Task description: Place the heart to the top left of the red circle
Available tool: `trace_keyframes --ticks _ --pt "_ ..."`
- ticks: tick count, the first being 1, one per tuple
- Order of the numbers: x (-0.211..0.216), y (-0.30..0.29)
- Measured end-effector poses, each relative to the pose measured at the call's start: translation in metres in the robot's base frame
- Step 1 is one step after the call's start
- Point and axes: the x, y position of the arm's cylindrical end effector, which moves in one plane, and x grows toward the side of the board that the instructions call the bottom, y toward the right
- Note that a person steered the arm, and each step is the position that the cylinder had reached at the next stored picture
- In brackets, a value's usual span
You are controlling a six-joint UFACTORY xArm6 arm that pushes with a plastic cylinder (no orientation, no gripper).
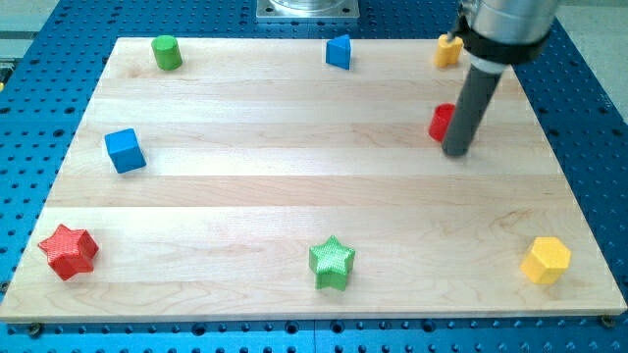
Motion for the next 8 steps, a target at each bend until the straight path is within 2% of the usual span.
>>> trace_keyframes --ticks 2,3,4,5,6,7,8 --pt "-0.103 0.041" --pt "-0.153 0.092" --pt "-0.188 0.045" --pt "-0.167 0.018" --pt "-0.103 0.009" --pt "-0.17 0.046" --pt "-0.179 0.015"
